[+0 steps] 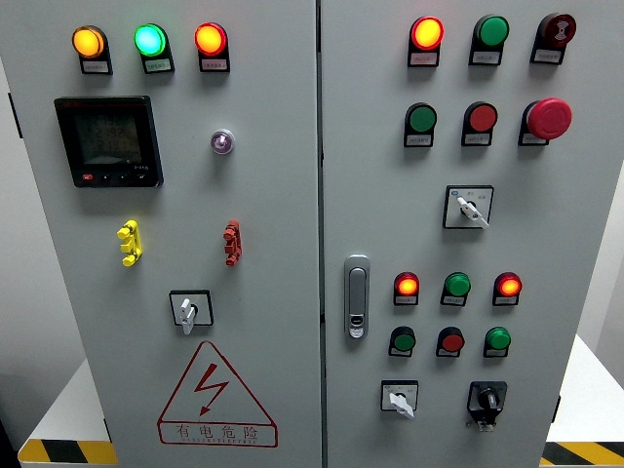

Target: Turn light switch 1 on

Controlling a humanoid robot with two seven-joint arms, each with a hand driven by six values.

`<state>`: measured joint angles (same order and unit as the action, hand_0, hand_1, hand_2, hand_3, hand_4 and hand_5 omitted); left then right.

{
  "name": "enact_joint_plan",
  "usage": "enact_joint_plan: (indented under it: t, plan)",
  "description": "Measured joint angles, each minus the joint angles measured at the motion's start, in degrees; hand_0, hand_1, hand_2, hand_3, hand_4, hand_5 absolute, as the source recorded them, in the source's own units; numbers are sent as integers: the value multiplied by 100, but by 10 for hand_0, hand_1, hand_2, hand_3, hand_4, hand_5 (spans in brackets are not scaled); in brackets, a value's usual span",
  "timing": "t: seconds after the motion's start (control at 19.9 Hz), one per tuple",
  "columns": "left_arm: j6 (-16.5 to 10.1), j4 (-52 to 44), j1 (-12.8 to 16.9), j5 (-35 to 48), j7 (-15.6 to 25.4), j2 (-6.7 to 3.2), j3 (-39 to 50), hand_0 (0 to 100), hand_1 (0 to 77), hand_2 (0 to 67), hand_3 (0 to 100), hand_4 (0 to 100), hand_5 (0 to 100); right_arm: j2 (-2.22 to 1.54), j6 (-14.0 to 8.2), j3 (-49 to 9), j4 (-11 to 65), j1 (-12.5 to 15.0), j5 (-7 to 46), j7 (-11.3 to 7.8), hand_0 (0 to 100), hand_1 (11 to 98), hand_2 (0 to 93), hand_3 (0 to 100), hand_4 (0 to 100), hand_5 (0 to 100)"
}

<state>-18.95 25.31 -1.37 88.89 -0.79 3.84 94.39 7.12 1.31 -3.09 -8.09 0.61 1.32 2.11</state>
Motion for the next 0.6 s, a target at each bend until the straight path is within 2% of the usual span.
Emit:
enact_joint_plan:
  t: [0.1,0.2,0.25,0.3,0.35,0.4,0.45,0.6]
  plan:
    - [3,379,-125,-44,36,-8,-76,0,238,37,0,84,82,0,0,0,0,1,0,0,0,196,0,198,194,104]
    - [10,826,-153,-74,43,2,-46,0,244,61,43,143,145,0,0,0,0,1,0,0,0,198,0,198,194,104]
    - [26,1024,-160,-78,45,17,-5,0,257,95,101,219,192,0,0,0,0,0,0,0,0,198,0,198,194,104]
    - [41,1199,-160,-80,45,29,24,0,268,128,180,338,224,0,-1,0,0,0,0,0,0,199,0,198,194,104]
    - [55,1398,-163,-81,45,38,45,0,271,141,230,392,239,0,-2,0,0,1,0,0,0,199,0,198,194,104]
    - [61,1591,-162,-82,45,43,58,0,282,175,321,496,265,-1,-3,0,0,0,0,0,0,199,0,198,194,104]
    - [65,1775,-162,-82,46,46,63,0,288,200,382,551,280,-1,-3,0,0,1,0,0,0,199,0,198,194,104]
    - [74,2334,-162,-82,46,60,122,0,299,242,473,650,312,-1,-3,-2,0,0,0,0,0,199,0,198,194,104]
